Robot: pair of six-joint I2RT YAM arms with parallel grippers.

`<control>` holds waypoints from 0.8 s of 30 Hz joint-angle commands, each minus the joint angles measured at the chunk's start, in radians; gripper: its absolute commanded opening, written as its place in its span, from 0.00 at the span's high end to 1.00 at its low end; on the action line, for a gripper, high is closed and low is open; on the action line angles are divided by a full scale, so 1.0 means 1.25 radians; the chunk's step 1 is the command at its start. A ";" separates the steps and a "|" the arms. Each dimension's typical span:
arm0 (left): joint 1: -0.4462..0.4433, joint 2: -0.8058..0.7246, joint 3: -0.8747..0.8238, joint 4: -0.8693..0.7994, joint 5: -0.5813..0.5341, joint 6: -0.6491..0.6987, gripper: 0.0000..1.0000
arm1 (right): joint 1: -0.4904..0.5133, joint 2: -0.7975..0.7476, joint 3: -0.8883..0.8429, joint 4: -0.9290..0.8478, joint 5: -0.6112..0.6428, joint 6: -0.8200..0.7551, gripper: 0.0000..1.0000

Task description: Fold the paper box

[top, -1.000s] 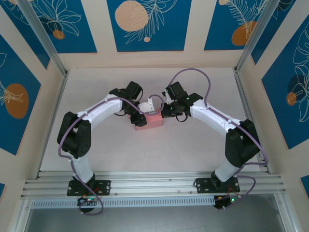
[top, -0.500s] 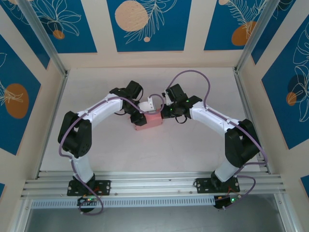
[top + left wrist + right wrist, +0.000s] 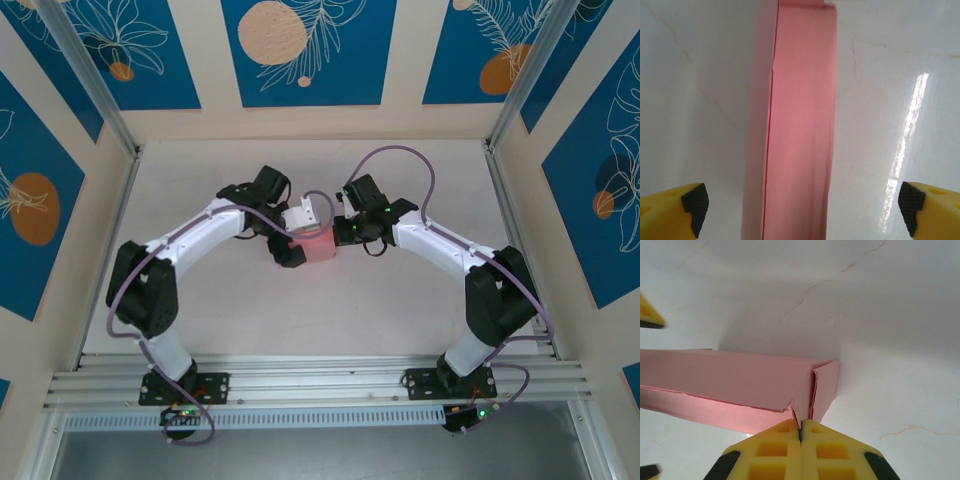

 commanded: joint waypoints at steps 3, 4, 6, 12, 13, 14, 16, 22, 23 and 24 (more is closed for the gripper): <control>0.000 -0.114 -0.044 0.050 -0.086 -0.108 0.08 | 0.008 0.016 0.002 -0.050 0.014 0.004 1.00; 0.001 -0.126 -0.050 0.040 -0.124 -0.144 0.14 | 0.008 0.016 0.003 -0.050 0.014 0.005 1.00; 0.000 -0.142 -0.060 0.008 -0.193 -0.211 0.24 | 0.008 0.017 0.003 -0.050 0.013 0.005 1.00; 0.001 -0.149 -0.093 -0.078 -0.319 -0.289 0.37 | 0.011 0.026 0.010 -0.045 0.006 0.003 1.00; 0.000 -0.146 -0.096 -0.082 -0.321 -0.289 0.39 | 0.010 0.026 0.013 -0.046 0.006 0.002 1.00; 0.000 -0.145 -0.098 -0.081 -0.318 -0.290 0.40 | 0.013 0.027 0.014 -0.046 0.006 0.000 1.00; 0.000 -0.144 -0.106 -0.063 -0.298 -0.291 0.45 | 0.013 0.029 0.016 -0.046 0.006 0.002 1.00; 0.001 -0.130 -0.102 -0.026 -0.278 -0.296 0.55 | 0.016 0.031 0.020 -0.048 0.006 0.000 1.00; 0.002 -0.124 -0.101 -0.023 -0.275 -0.301 0.56 | 0.015 0.031 0.021 -0.049 0.007 0.000 1.00; 0.001 -0.117 -0.097 -0.021 -0.272 -0.305 0.57 | 0.016 0.031 0.021 -0.049 0.007 0.000 1.00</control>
